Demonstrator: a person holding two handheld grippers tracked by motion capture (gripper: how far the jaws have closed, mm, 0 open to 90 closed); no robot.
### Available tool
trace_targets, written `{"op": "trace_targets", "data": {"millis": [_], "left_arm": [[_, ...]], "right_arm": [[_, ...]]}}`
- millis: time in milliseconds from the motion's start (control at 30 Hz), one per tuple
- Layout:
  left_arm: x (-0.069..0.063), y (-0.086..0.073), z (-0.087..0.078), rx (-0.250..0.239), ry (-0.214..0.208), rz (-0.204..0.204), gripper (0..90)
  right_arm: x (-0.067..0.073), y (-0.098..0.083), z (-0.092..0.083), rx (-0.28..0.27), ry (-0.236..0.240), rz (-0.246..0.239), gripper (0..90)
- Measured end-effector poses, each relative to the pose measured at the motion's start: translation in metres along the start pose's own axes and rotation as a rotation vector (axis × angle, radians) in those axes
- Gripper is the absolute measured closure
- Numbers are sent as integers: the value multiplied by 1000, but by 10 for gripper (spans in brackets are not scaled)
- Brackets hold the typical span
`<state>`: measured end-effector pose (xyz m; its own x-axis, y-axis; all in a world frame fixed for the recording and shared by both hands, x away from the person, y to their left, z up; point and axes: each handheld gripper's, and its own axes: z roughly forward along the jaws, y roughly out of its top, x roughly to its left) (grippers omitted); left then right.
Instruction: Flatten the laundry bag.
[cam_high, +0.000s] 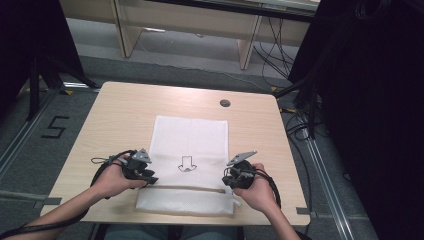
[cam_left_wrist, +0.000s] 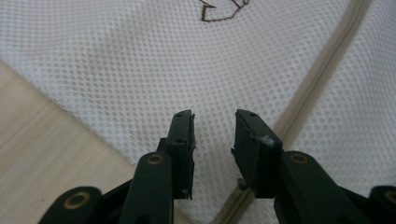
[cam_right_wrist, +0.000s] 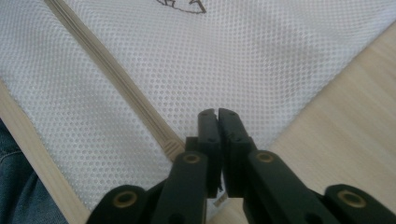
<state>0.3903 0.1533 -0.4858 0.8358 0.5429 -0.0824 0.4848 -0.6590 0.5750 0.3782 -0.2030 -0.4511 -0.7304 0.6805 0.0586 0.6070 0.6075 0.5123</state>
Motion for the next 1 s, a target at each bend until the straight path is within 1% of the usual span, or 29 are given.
{"op": "trace_targets", "data": {"millis": [33,100,133,167,200,233,267,300,333,367,400,433,467,500,533,567,600,633,667,700,733,767,800,833,867,900,933,967,1000], "left_arm": [[-1,-1,0,2,-2,10,690],[-4,-3,1,1,-6,0,708],[-5,-3,2,4,-11,10,718],[-6,-4,3,8,-11,8,721],[-7,-4,4,13,-9,18,726],[-7,-4,6,20,-5,19,727],[-7,-4,6,20,-5,19,727],[-9,-5,8,19,-1,12,728],[-9,-5,10,32,3,17,728],[-9,-4,10,32,10,31,736],[-9,-4,10,32,9,24,740],[-8,-4,10,34,11,16,742],[-10,-5,12,5,21,-3,755],[-9,-5,11,12,28,1,765],[-7,-5,10,33,28,13,767],[-6,-5,9,36,34,16,768],[-6,-5,10,20,40,-4,769],[-3,-5,8,38,35,7,771],[-3,-6,9,32,38,-19,776],[-3,-6,9,23,39,-30,776],[-1,-7,8,26,39,-27,778],[0,-8,7,35,41,-34,779],[2,-8,6,39,44,-20,780],[3,-9,4,48,57,-21,780],[3,-9,4,48,57,-21,780],[3,-10,5,38,53,-45,780],[4,-11,3,48,58,-37,780],[4,-12,4,30,59,-64,780],[6,-12,2,44,58,-57,780]], "right_arm": [[1,0,3,17,1,11,900],[-1,-1,9,24,-5,-3,900],[-1,-1,12,36,-10,8,900],[-2,-2,15,42,-27,2,900],[-4,-3,17,49,-37,0,900],[-6,-5,19,61,-40,13,900],[-8,-6,21,55,-47,1,900],[-8,-7,22,68,-47,16,900],[-8,-7,22,68,-47,16,900],[-9,-8,23,69,-46,22,900],[-8,-8,24,81,-42,37,900],[-9,-9,25,80,-41,28,900],[-8,-9,27,92,-38,38,900],[-8,-9,29,89,-45,22,900],[-8,-8,29,95,-45,24,900],[-7,-8,31,97,-43,17,900],[-7,-7,33,101,-41,17,900],[-7,-6,33,100,-38,14,900],[-5,-4,35,99,-38,7,900],[-5,-4,35,99,-38,7,900],[-5,-3,36,99,-39,6,900],[-3,-2,37,102,-35,12,900],[-3,-1,37,97,-36,-2,900],[-2,2,39,106,-30,-1,900],[-2,2,39,106,-30,-1,900],[-2,4,41,102,-29,-9,900],[-2,4,41,102,-29,-9,900],[-1,5,41,100,-28,-11,900],[0,6,42,93,-26,-13,900]]}}
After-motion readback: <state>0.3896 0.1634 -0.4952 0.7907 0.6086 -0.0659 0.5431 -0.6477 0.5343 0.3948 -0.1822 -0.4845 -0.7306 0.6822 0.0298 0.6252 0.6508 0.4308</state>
